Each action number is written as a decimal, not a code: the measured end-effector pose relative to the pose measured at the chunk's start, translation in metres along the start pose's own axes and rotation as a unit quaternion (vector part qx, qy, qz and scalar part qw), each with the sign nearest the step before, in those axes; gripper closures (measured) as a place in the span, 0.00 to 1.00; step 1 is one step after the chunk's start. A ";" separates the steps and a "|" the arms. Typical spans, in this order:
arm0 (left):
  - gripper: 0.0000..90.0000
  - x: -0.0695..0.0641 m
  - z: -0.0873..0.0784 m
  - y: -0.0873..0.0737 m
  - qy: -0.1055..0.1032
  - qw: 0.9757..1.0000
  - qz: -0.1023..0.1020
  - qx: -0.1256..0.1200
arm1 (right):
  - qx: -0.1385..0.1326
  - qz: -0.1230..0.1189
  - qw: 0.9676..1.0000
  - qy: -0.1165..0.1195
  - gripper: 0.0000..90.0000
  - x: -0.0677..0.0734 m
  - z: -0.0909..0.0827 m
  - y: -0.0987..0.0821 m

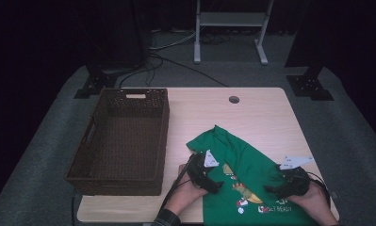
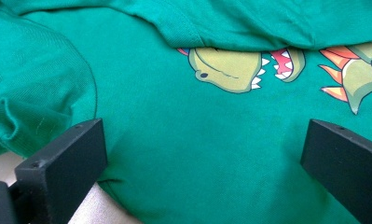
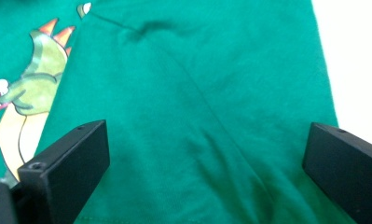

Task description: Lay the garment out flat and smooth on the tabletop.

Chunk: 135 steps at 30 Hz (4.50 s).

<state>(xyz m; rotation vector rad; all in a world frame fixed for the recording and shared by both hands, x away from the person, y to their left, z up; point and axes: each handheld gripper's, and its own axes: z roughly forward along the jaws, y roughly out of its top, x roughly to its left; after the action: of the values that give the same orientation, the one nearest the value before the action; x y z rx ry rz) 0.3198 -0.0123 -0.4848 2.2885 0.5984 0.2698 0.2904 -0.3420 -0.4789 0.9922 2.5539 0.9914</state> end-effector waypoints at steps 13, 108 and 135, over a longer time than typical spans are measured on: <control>0.00 0.000 0.000 0.000 0.002 1.000 -0.002 0.000 | -0.029 0.002 0.999 0.018 0.00 0.005 -0.004 0.011; 0.00 -0.002 0.002 0.001 0.010 1.000 -0.011 0.000 | -0.030 -0.058 0.996 0.056 0.96 0.035 0.035 0.057; 0.00 -0.002 0.002 0.001 0.010 1.000 -0.010 0.000 | -0.055 -0.031 0.996 0.065 0.95 0.023 0.026 0.060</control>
<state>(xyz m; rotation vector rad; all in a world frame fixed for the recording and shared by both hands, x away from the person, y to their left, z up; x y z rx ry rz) 0.3190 -0.0153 -0.4849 2.2803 0.6319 0.2828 0.3153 -0.2803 -0.4575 0.8384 2.5830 1.2026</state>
